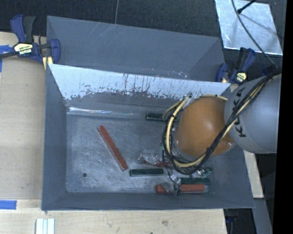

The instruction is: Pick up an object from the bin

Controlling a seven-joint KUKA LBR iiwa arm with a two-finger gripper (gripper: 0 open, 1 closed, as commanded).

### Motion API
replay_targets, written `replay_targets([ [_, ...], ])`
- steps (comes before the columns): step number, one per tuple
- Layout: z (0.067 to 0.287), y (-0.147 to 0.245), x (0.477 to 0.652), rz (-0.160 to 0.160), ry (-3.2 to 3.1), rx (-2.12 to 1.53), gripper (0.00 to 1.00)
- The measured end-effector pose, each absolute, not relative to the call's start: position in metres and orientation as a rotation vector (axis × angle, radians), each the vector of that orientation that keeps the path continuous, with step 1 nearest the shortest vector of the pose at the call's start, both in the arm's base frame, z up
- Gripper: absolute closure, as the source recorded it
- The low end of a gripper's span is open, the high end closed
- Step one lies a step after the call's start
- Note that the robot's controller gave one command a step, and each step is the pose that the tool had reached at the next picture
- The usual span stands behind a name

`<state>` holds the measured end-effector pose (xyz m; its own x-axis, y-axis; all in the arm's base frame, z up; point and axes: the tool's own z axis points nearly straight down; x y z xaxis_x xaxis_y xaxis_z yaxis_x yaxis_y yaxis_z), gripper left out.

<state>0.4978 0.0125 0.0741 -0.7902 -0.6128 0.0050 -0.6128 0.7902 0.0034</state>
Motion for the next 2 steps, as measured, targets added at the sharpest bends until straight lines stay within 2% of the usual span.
replay_targets([
  [1,0.078,0.014,0.500,0.000,-2.972,1.020,1.00],
  [2,0.258,-0.002,0.536,0.007,-2.971,1.059,1.00],
])
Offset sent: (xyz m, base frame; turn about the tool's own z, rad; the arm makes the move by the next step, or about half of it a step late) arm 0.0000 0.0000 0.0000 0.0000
